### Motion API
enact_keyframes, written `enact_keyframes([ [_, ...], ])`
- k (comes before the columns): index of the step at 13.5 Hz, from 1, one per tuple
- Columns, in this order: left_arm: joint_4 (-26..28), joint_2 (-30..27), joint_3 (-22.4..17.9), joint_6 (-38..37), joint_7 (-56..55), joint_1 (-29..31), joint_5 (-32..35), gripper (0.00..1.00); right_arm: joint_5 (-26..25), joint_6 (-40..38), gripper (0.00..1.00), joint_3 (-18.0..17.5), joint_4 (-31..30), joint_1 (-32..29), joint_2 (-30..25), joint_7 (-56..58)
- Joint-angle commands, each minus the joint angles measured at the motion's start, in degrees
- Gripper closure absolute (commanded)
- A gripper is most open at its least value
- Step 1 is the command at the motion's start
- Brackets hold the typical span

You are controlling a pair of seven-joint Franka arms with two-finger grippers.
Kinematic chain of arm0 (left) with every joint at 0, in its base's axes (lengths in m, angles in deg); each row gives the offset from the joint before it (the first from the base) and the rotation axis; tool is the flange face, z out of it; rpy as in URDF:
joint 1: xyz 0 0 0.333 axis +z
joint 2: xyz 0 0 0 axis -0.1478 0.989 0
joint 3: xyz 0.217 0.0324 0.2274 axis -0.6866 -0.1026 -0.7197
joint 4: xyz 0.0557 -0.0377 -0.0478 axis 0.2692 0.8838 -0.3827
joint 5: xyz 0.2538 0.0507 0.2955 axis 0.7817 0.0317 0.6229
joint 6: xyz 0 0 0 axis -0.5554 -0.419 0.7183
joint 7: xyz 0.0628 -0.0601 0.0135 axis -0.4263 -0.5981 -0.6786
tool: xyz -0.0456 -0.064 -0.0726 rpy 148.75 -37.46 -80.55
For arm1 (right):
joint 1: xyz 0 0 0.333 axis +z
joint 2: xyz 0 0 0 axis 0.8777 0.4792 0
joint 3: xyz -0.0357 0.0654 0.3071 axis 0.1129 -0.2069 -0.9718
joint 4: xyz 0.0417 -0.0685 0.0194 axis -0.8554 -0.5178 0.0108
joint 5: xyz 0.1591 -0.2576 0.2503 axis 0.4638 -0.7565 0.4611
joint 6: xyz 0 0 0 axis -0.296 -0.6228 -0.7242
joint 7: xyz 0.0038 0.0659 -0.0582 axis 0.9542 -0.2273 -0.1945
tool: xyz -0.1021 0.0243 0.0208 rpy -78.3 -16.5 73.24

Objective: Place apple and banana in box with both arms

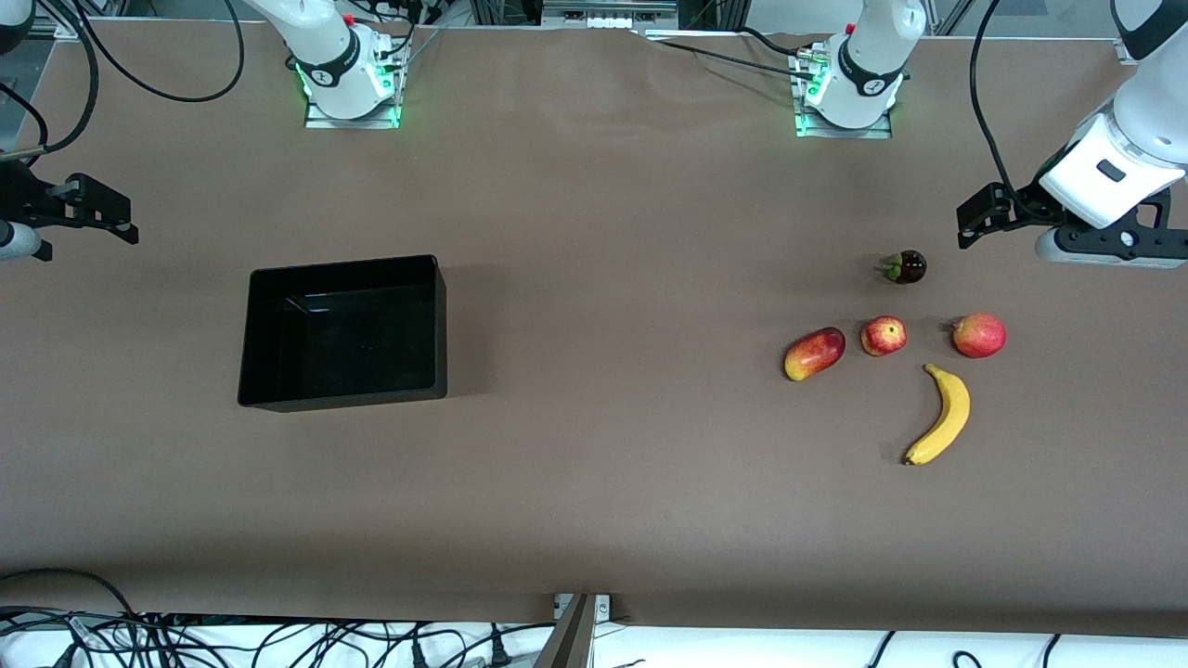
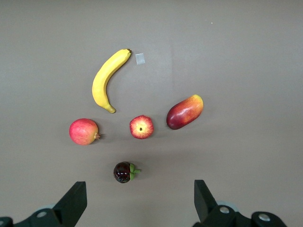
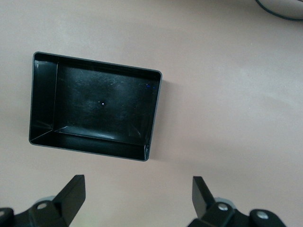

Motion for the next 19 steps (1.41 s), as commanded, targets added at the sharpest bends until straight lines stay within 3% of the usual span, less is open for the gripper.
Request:
enact_keyframes([
  [1, -2.2, 1.1, -0.2, -1.6, 0.2, -0.3, -0.9, 0.0, -1.2, 0.0, 0.0, -0.3, -1.0, 0.5, -1.2, -2.8],
  [4, -2.2, 1.1, -0.1, -1.6, 0.2, -0.3, -0.9, 0.0, -0.8, -0.5, 0.0, -0.4, 1.9, 0.5, 0.1, -2.8],
  [15, -2.6, 1.1, -0.1, -1.7, 0.2, -0.3, -0.9, 0.0, -0.4, -0.4, 0.0, 0.2, 1.8, -1.8, 3.0, -6.0],
  [19, -2.6, 1.1, 0.0, -1.8, 0.2, -0.3, -0.9, 0.0, 0.2, -0.4, 0.0, 0.1, -3.6, -1.3, 3.3, -7.3],
])
